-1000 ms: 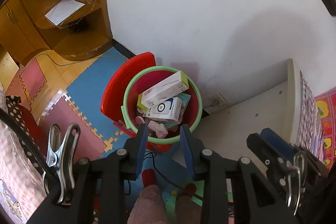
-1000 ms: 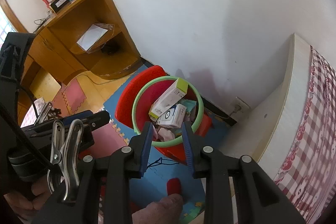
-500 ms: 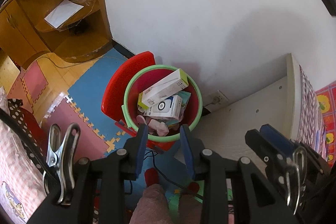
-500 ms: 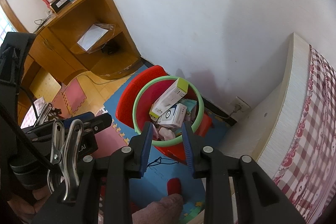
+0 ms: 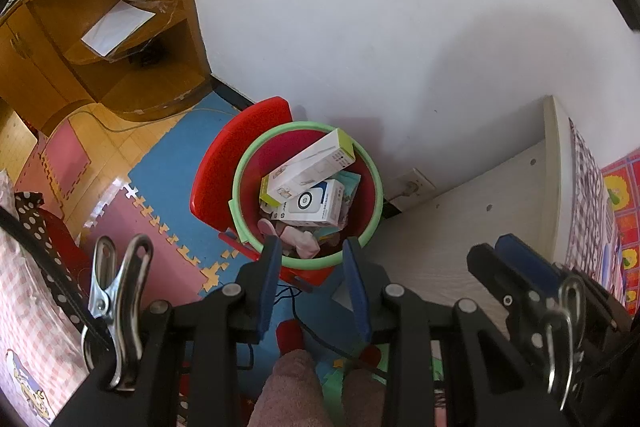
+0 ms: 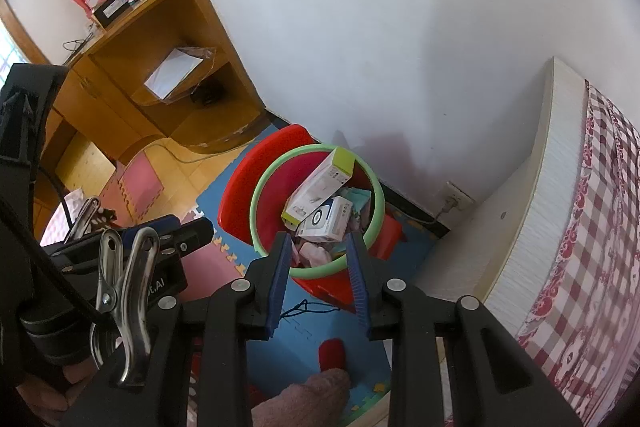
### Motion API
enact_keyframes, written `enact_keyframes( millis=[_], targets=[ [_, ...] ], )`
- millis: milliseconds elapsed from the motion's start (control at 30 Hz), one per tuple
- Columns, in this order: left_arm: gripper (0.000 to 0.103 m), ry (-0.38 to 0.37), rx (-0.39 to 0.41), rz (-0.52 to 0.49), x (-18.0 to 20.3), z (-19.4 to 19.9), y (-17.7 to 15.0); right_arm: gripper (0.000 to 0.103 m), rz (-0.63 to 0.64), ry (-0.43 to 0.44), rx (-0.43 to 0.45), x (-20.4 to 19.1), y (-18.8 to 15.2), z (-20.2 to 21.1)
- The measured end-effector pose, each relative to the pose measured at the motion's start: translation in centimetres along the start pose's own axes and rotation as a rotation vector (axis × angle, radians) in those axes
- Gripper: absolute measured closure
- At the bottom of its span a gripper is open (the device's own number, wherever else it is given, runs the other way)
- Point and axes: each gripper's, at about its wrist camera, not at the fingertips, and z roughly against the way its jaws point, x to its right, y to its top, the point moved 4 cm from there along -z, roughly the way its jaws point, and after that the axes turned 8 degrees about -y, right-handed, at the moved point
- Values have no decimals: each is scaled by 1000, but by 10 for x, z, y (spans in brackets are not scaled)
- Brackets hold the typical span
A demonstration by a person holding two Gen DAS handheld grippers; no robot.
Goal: Collect trash
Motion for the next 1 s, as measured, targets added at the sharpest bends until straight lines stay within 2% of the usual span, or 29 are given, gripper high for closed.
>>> enact_keyframes(
  millis=[167, 1000],
  targets=[
    [67, 0, -8, -17, 5, -2, -2, 74, -2, 1, -1, 2, 1, 0],
    [67, 10, -6, -53, 6, 1, -1, 74, 0, 2, 0, 3, 0, 0]
  ],
)
